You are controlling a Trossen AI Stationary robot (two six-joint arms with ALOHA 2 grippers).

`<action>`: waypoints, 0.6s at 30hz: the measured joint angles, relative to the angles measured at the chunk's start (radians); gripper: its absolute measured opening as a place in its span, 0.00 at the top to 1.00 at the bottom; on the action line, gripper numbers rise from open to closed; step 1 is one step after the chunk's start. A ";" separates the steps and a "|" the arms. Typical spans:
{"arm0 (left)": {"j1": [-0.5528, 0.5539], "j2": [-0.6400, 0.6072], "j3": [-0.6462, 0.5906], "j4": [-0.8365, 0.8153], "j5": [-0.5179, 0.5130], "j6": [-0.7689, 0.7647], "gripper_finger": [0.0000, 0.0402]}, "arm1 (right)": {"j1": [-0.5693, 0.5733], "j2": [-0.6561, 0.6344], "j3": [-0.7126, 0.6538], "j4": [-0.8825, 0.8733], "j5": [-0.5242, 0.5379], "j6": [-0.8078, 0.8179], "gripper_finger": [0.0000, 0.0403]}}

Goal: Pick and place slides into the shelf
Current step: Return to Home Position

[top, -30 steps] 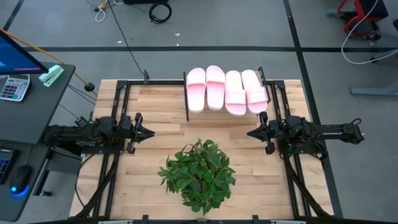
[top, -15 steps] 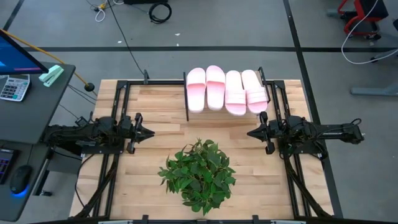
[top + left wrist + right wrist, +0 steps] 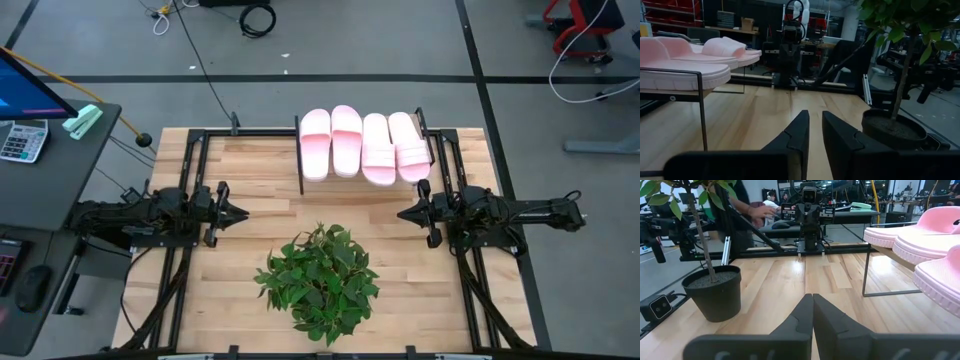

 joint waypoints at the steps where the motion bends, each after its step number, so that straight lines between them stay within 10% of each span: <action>1: 0.000 0.000 0.000 0.000 0.000 0.000 0.86 | 0.000 0.000 0.000 0.000 0.000 0.000 0.97; 18: 0.000 0.000 0.000 0.000 0.000 0.000 0.85 | 0.000 0.000 0.000 0.000 0.000 0.000 0.97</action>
